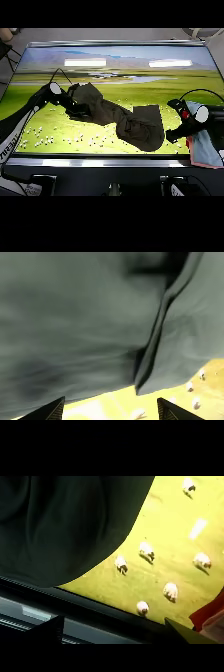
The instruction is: Fold the shirts.
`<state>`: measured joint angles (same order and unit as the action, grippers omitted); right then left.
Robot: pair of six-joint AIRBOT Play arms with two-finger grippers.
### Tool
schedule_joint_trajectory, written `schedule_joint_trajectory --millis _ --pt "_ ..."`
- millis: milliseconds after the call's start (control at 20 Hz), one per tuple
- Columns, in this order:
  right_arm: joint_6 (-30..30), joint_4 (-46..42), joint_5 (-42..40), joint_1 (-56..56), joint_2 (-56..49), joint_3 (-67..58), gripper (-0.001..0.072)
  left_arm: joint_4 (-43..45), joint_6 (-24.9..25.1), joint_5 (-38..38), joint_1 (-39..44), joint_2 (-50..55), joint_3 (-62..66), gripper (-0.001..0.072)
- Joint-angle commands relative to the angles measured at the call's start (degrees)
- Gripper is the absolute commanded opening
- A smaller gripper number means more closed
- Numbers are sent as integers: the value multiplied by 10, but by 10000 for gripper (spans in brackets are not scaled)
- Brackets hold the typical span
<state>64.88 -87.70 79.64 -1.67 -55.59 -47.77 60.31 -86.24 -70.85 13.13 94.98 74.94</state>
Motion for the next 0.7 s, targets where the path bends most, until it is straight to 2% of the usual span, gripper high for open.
schedule_joint_trajectory --millis 0,250,300,450,500,550,600,650 --pt "-2 33 -35 0 -5 38 695 -71 30 39 20 6 -42 681" --pt "-11 83 -57 0 -67 57 705 -98 29 73 69 11 -41 673" --pt "-14 83 -61 0 -82 57 705 -98 29 80 76 12 -41 639" --pt "-23 85 -78 0 -120 56 705 -98 27 116 84 12 -41 436" --pt "-28 87 -84 0 -129 56 706 -98 27 123 84 12 -41 294" --pt "-28 90 -91 0 -136 56 705 -98 28 124 83 12 -40 109" --pt "-28 96 -97 0 -143 56 704 -98 28 124 83 11 -38 41" --pt "-28 107 -103 0 -149 56 699 -98 30 124 83 10 -38 38"
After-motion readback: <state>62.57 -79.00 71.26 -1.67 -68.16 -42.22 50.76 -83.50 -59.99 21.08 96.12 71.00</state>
